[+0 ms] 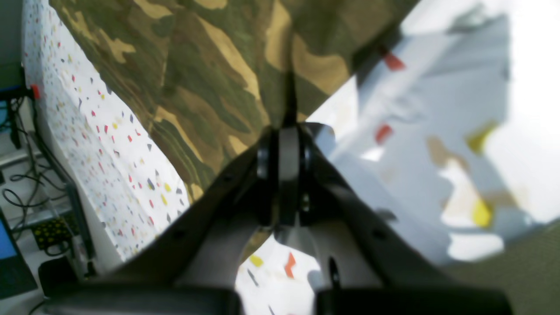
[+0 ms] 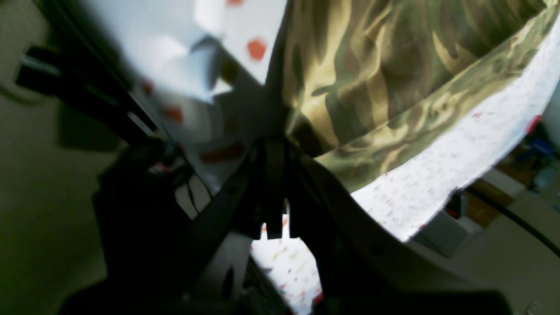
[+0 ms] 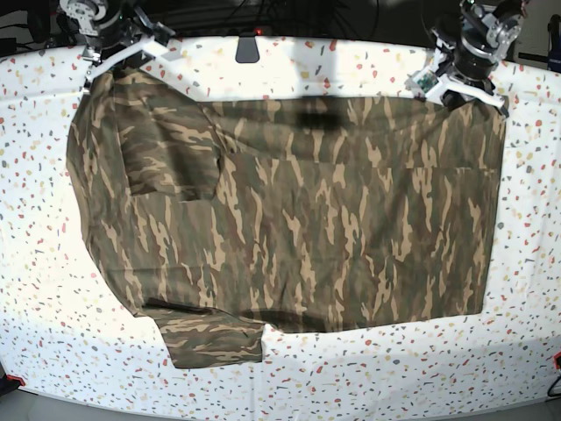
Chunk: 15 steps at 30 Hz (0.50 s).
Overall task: Fold the T-shirt properly
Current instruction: 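Pull the shirt edge with both grippers toward the robot, flattening the shirt, then open both grippers and release the shirt edge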
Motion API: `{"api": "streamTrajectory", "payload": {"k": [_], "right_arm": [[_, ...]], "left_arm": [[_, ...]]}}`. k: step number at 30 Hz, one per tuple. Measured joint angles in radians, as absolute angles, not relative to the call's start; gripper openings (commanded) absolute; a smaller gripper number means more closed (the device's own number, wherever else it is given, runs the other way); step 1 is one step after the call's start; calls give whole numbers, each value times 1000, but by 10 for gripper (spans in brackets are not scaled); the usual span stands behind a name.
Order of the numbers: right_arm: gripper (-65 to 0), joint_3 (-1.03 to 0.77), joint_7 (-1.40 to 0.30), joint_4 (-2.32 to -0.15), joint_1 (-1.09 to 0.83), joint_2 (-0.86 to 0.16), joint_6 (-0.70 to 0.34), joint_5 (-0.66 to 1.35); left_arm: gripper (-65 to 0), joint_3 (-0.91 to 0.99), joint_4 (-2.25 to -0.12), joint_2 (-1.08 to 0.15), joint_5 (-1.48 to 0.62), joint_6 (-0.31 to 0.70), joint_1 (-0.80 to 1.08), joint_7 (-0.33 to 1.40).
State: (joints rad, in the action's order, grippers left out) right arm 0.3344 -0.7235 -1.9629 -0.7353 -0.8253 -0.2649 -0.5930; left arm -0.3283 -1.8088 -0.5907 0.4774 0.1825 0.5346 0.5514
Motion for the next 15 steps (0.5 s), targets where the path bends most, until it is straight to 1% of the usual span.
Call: {"api": "streamTrajectory", "payload": {"k": [7, 10, 15], "right_arm": [[-650, 334, -765, -1980, -803, -868, -199, -593], [-650, 334, -769, -2008, -816, -867, -194, -592], [-650, 333, -795, -2084, -838, -868, -184, -593]], "left_arm": [[-650, -328, -1855, -604, 503, 168, 627, 560], [-650, -328, -1867, -604, 530, 166, 651, 562], [-650, -329, -1873, -603, 531, 131, 654, 611]]}}
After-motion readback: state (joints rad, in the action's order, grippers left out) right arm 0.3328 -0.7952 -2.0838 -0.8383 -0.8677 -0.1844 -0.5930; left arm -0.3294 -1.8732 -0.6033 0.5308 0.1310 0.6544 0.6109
